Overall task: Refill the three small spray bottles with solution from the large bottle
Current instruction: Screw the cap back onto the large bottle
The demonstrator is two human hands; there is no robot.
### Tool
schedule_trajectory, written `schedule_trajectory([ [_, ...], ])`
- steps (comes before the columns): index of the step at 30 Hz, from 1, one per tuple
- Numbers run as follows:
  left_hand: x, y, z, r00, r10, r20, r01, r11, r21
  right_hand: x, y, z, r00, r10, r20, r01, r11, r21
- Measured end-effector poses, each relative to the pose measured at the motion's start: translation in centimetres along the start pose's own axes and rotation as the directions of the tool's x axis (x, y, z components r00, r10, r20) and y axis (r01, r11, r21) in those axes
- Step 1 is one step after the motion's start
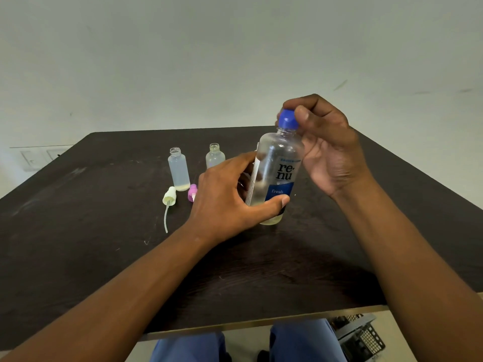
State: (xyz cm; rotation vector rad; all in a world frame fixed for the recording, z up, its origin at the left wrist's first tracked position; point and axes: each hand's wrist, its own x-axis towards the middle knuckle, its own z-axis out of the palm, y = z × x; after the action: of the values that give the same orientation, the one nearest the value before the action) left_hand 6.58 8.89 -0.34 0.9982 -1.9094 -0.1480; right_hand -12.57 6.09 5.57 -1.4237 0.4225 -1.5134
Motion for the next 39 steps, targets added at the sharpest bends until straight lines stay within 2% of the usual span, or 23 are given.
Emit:
schedule_trajectory([
  [5, 0.0, 0.1, -0.1, 1.0, -0.003, -0.005, 0.003, 1.0, -0.003, -0.1, -0.2, -0.1, 0.999, -0.004, 0.042, 0.004, 1.0, -0.004],
  [12, 0.0, 0.0, 0.0, 1.0, 0.003, 0.001, -0.003, 1.0, 0.009, 0.1, 0.2, 0.0, 0.998, -0.033, -0.048, 0.026, 0.991, -0.132],
  [17, 0.0, 0.0, -0.1, 1.0, -0.004, -0.01, 0.004, 1.0, 0.018, 0.0, -0.1, -0.3, 0.999, -0.035, 0.024, 0.036, 0.998, -0.047],
  [23, 0.0, -0.2, 0.0, 1.0, -0.005, 0.007, 0.005, 1.0, 0.013, 0.1, 0.1, -0.3, 0.999, -0.029, -0.023, 0.028, 0.998, -0.048],
  [28, 0.1, 0.0, 0.1, 1.0, 0.0, 0.004, 0.0, 1.0, 0.001, 0.2, -0.1, -0.3, 1.0, -0.03, 0.003, 0.03, 0.998, -0.059],
  [34, 0.2, 0.3, 0.1, 0.999, -0.017, -0.038, 0.017, 1.0, -0.011, 0.1, -0.3, -0.4, 0.99, 0.097, 0.099, -0.089, 0.993, -0.083],
  [39, 0.3, 0.4, -0.1, 0.998, -0.016, -0.067, 0.012, 0.998, -0.057, -0.1, -0.3, -1.5, 0.955, 0.209, 0.208, -0.157, 0.958, -0.241],
])
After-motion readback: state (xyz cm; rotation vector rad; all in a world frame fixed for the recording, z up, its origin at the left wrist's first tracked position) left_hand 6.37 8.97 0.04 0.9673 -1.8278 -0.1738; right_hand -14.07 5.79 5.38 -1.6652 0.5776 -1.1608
